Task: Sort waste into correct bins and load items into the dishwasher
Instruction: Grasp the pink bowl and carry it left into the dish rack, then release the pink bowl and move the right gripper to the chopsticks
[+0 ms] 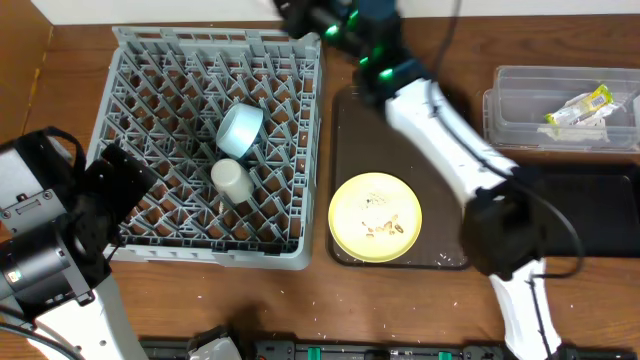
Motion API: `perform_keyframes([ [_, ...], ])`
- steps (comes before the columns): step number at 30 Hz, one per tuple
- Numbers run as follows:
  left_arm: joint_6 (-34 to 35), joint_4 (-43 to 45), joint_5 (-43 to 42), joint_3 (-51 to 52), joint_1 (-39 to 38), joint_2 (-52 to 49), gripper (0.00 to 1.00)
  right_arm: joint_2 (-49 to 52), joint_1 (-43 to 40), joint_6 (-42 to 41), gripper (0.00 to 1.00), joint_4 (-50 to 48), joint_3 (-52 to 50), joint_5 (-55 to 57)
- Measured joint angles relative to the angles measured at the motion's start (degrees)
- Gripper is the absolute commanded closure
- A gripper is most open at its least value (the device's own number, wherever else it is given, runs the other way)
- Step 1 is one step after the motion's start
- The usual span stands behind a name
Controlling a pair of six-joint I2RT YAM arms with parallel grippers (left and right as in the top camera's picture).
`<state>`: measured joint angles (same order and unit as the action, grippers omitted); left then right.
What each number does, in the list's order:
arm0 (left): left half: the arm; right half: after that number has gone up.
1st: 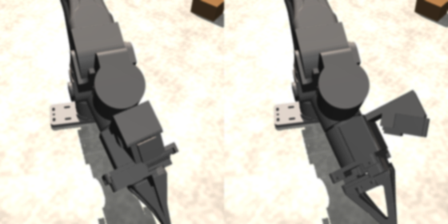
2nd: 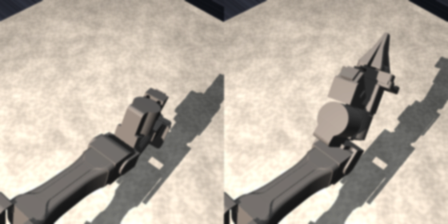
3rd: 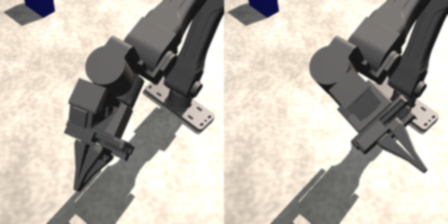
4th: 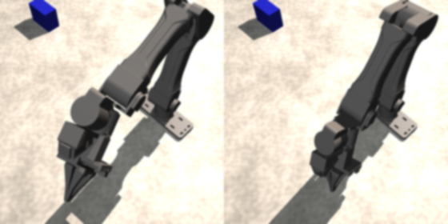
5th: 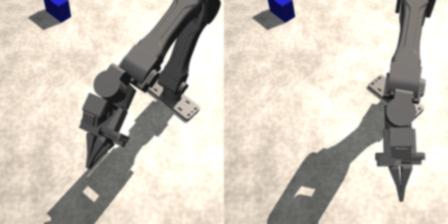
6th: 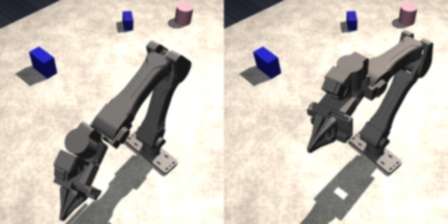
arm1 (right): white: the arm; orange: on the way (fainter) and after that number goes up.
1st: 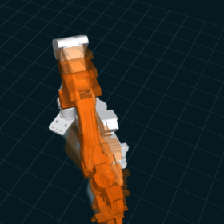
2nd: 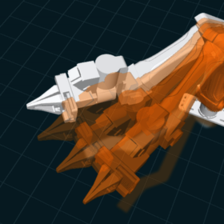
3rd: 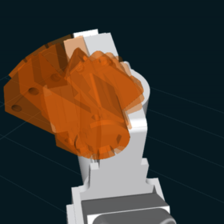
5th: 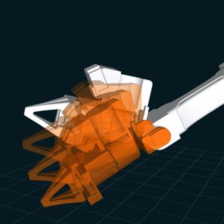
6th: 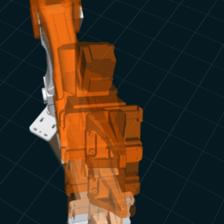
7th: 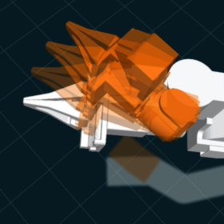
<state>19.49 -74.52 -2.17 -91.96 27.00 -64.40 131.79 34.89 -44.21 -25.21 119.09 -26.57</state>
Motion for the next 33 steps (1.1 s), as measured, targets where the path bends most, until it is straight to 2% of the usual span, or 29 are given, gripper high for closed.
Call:
perform_keyframes([
  [5,0.0,-0.02,0.0,0.0,0.0,0.0,0.01,10.23,4.74,-9.44,0.99,-6.75,-0.2,0.98],
  [9,0.0,-0.04,0.0,0.0,0.0,0.0,0.01,15.89,6.19,-13.55,0.99,-7.21,-0.98,1.09],
  [16,0.0,-0.02,0.0,0.0,0.0,0.0,0.01,16.98,6.08,-15.32,0.98,-7.89,-0.85,0.37],
  [19,0.0,-0.02,0.0,0.0,0.0,0.0,0.01,16.96,5.62,-15.54,0.96,-6.73,-0.72,-0.5],
  [21,0.0,-0.02,0.0,0.0,0.0,0.0,0.02,16.96,5.18,-15.61,0.9,-6.1,-0.68,-1.68],
  [24,0.0,-0.02,0.0,0.0,0.0,0.0,0.01,16.48,4.17,-15.87,0.86,-3.08,-0.5,-4.17],
  [29,0.0,0.0,0.0,0.0,0.0,0.0,0.01,13.46,1.01,-15.19,0.83,9.66,0.02,-7.15],
  [30,0.0,-0.02,0.02,0.0,0.0,0.0,0.01,12.9,0.04,-14.05,0.8,13.16,0.02,-6.93],
  [31,0.0,0.04,0.0,0.0,0.0,0.0,0.02,12.39,-0.96,-12.96,0.73,16.65,0.0,-6.67],
  [32,0.0,0.0,0.0,0.0,0.0,0.0,0.02,11.87,-1.75,-11.78,0.62,20.2,-0.02,-6.45],
  [33,0.0,-0.02,0.0,0.0,0.0,0.0,0.01,11.13,-2.58,-9.79,0.45,24.85,-0.15,-4.92],
])
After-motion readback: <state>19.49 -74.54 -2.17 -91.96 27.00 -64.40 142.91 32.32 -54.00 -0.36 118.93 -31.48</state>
